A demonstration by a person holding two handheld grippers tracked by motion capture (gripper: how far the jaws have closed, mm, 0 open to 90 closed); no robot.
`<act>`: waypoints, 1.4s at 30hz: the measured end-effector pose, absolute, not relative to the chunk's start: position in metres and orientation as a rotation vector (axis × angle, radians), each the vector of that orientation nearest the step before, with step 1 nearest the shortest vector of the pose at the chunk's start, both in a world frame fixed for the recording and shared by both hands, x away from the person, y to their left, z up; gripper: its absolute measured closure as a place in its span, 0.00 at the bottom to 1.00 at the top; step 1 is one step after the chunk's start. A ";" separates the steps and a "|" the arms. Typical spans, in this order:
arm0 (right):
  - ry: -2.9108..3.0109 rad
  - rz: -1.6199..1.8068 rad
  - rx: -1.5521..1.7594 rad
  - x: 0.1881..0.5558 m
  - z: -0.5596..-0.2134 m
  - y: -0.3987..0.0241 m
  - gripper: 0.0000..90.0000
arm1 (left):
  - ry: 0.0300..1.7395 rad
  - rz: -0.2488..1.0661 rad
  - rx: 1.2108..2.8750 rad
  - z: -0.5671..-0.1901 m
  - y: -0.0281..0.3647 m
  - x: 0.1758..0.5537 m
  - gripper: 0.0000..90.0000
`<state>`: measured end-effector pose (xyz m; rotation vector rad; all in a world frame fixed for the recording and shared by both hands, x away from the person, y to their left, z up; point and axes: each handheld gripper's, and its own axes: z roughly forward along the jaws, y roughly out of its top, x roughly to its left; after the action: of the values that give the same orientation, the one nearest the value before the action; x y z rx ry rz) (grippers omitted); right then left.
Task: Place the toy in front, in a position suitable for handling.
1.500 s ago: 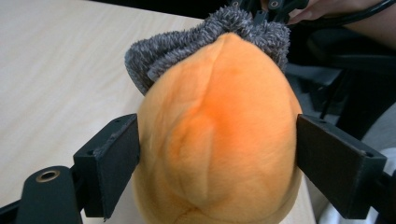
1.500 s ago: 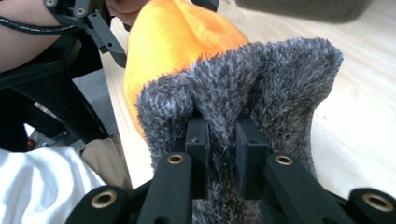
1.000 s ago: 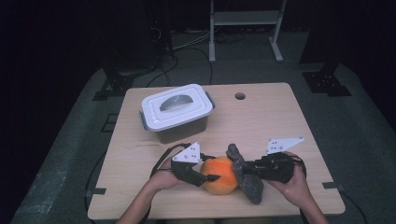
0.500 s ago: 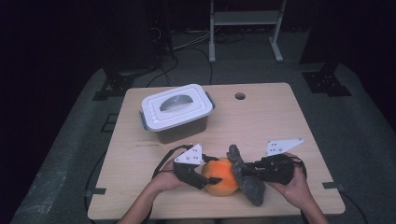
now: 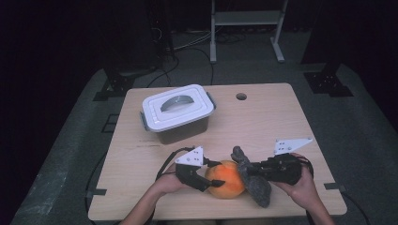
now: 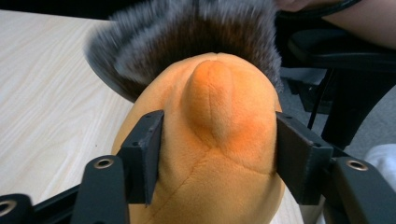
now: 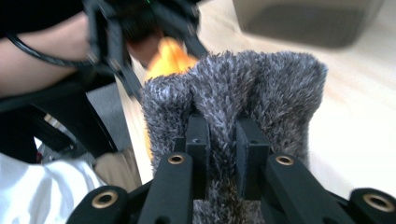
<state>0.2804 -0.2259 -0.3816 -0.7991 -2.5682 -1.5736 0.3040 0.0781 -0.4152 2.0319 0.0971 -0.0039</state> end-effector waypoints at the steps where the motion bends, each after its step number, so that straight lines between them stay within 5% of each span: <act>1: -2.575 -1.580 -0.789 0.280 -0.379 -0.223 0.87 | 0.090 -0.002 2.033 -0.415 0.077 0.304 0.44; 42: -2.580 -1.527 -0.814 0.286 -0.390 -0.216 0.88 | 0.063 0.119 2.068 -0.403 0.075 0.299 0.47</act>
<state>0.2857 -0.2163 -0.3900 -0.8142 -2.5799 -1.5270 0.2990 0.0753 -0.4027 2.0678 0.0635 0.1186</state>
